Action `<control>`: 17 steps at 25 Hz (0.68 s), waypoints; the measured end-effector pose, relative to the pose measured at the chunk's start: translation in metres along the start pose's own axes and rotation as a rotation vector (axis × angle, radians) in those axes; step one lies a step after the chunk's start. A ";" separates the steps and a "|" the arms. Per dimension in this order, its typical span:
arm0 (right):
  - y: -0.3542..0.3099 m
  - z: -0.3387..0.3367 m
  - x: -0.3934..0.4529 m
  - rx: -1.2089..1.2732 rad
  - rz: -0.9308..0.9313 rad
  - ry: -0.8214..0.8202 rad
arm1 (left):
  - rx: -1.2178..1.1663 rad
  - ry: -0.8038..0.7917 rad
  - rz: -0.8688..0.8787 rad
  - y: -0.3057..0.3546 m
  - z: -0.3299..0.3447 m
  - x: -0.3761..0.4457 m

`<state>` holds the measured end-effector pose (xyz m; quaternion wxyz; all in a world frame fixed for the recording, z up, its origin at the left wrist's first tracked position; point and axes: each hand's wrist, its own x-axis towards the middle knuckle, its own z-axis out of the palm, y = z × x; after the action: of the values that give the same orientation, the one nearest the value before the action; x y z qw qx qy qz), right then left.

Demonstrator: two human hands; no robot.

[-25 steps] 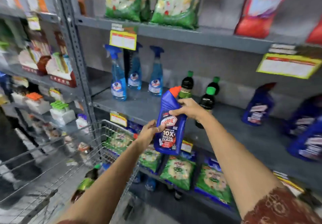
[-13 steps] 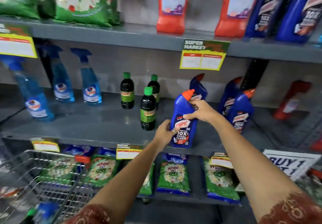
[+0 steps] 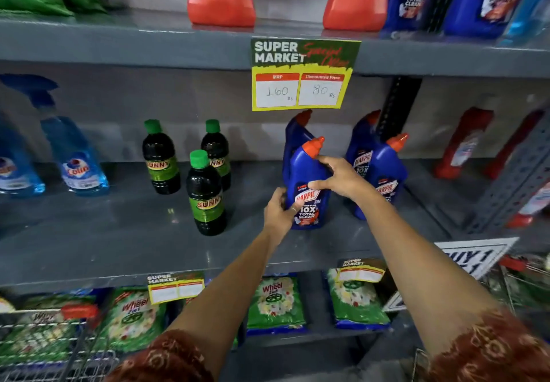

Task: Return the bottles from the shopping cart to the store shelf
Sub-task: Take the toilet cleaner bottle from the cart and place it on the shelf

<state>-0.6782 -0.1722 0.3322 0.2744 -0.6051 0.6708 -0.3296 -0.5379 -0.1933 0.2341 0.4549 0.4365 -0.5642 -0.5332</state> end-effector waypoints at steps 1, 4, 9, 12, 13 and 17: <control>0.001 -0.001 0.000 -0.006 0.003 0.008 | -0.006 0.007 -0.006 0.000 0.002 0.001; 0.002 0.000 -0.004 -0.027 0.007 0.044 | -0.022 0.031 -0.037 0.003 0.003 -0.002; 0.000 0.020 -0.033 -0.315 -0.119 0.394 | 0.091 0.144 -0.095 0.005 -0.021 -0.024; -0.006 0.040 -0.056 -0.387 -0.203 0.530 | 0.151 0.228 -0.084 0.005 -0.055 -0.050; -0.010 0.049 -0.063 -0.366 -0.224 0.531 | 0.158 0.251 -0.090 0.005 -0.069 -0.060; -0.031 0.098 -0.087 -0.227 -0.283 0.351 | 0.183 0.384 -0.098 0.002 -0.136 -0.111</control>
<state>-0.5737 -0.0986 0.2914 0.0351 -0.6537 0.6493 -0.3871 -0.3824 -0.1124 0.2334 0.4858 0.5965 -0.4914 -0.4083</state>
